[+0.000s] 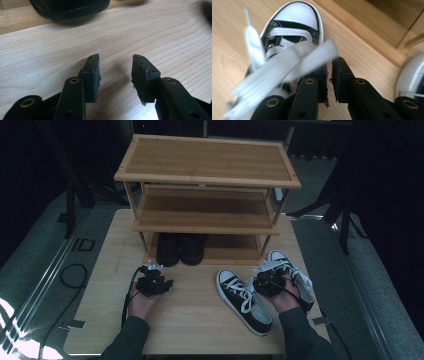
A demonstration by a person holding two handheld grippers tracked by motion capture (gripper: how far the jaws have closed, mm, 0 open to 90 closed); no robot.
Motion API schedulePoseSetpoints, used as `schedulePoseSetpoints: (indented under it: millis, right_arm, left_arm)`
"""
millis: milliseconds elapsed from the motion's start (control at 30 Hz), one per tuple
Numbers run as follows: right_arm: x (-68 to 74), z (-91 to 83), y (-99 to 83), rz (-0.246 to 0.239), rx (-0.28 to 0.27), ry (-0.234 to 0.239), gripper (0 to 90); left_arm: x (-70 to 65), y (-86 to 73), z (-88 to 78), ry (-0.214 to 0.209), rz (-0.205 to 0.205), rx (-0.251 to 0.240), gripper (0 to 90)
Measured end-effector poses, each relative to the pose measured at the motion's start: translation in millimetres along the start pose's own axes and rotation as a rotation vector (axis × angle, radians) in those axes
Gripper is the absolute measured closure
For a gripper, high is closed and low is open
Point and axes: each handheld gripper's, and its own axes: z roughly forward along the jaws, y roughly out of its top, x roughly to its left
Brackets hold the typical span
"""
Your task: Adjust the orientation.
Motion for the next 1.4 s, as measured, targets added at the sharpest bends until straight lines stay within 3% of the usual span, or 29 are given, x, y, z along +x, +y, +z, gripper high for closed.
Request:
schedulePoseSetpoints:
  millis: [333, 667, 867, 1000, 1267, 1400]
  right_arm:
    - [-0.9, -33.1, -7.6, -0.010, 0.000, 0.019, 83.7]
    - [16.1, -57.3, -17.2, -0.030, 0.007, 0.063, 79.0]
    - [23.2, -39.4, -19.5, -0.049, 0.084, 0.058, 76.7]
    - [20.5, -21.4, -21.2, -0.024, 0.130, 0.065, 78.2]
    - [19.3, -1.6, -17.8, -0.022, 0.154, 0.085, 84.1]
    - [18.8, -2.3, -18.0, -0.019, 0.152, 0.086, 87.3]
  left_arm:
    - [0.8, -1.1, -0.6, -0.001, -0.001, -0.002, 57.9]
    - [0.2, -1.2, -0.1, 0.001, 0.004, -0.005, 57.5]
    - [-0.4, -1.4, 0.0, 0.001, 0.010, -0.005, 56.9]
    - [-1.2, -1.6, 0.1, 0.005, 0.014, -0.007, 56.8]
    - [-1.3, -1.6, 0.2, 0.008, 0.021, -0.006, 56.7]
    - [-1.5, -1.6, 0.2, 0.009, 0.024, -0.006, 56.5]
